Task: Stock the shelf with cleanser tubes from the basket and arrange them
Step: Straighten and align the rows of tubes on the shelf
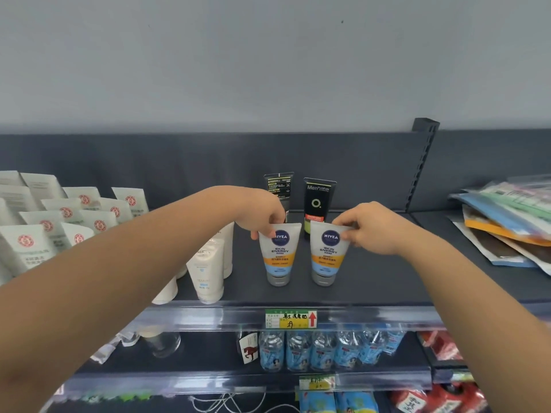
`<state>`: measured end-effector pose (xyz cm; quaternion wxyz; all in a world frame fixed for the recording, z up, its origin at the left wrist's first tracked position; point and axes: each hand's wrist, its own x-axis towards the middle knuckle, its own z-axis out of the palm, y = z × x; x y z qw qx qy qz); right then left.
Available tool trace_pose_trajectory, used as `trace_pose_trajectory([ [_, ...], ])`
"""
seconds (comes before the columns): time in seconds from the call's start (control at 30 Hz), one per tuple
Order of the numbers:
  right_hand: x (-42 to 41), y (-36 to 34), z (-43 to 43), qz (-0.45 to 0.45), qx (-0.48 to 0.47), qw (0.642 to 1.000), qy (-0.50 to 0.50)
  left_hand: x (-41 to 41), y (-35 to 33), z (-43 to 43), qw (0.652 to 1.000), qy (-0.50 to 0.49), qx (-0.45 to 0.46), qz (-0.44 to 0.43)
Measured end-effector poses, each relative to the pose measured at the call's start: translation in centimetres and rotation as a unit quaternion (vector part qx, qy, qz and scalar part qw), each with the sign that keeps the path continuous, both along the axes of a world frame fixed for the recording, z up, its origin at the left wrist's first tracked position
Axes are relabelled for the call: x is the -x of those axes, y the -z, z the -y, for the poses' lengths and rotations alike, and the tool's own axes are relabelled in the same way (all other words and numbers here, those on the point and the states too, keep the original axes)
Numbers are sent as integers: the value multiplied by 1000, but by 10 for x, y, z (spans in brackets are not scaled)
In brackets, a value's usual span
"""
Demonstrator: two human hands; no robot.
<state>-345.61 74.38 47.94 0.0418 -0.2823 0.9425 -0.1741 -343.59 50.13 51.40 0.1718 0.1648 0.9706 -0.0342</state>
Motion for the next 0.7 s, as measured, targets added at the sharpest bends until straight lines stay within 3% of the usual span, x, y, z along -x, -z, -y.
trace_pose_trajectory([
  [0.2, -9, -4, -4, 32, -1, 999, -12, -8, -5, -2, 1000, 12, 16, 23],
  [0.7, -22, -10, -6, 81, 19, 996, -34, -20, -2, -9, 995, -3, -69, 78],
])
